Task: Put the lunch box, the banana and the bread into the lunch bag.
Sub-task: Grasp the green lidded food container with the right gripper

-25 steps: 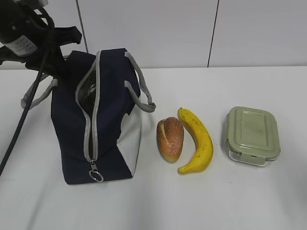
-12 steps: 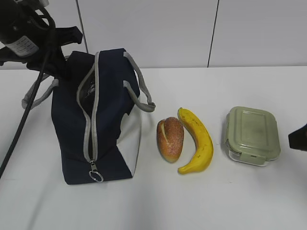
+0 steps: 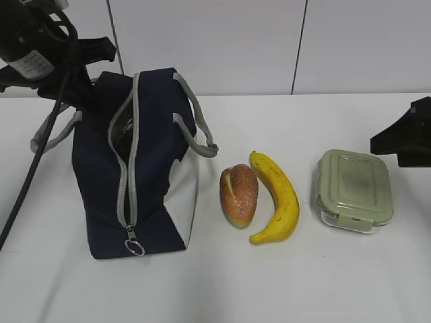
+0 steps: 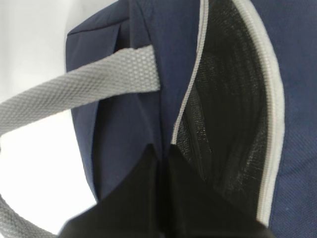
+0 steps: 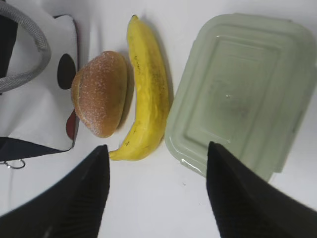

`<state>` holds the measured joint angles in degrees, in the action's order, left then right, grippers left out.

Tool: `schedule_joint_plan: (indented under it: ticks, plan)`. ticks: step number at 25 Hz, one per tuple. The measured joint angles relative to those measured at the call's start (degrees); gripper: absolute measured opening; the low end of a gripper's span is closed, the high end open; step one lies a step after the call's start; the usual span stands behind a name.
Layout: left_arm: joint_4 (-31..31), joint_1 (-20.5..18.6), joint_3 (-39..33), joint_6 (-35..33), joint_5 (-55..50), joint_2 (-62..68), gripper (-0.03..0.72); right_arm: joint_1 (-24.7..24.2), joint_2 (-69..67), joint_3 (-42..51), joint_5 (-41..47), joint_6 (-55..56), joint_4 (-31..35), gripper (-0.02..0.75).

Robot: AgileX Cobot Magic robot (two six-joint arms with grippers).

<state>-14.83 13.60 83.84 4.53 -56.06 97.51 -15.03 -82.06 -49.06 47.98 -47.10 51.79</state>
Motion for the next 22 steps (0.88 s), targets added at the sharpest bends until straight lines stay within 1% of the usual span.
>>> schedule_joint_plan:
  ticks: [5, 9, 11, 17, 22]
  plan:
    - [-0.2, 0.0, 0.0, 0.0, 0.0, 0.3, 0.001, -0.8, -11.6, -9.6, 10.8, -1.9, 0.4, 0.457]
    - [-0.3, 0.1, 0.0, 0.0, 0.0, 1.0, 0.001, -0.8, -17.1, -15.4, 14.8, -2.0, 0.4, 0.456]
    - [-0.3, 0.1, 0.0, 0.0, 0.0, 1.3, 0.001, -0.8, -17.8, -16.8, 15.0, -2.1, 0.5, 0.456]
    - [-0.3, 0.1, 0.0, 0.0, 0.0, 1.3, 0.001, -0.8, -17.8, -17.3, 15.2, -3.7, 1.4, 0.457]
    - [-0.3, 0.1, 0.0, 0.0, -0.5, 1.2, 0.001, -0.8, -17.9, -17.3, 11.8, -3.4, -1.7, 0.470]
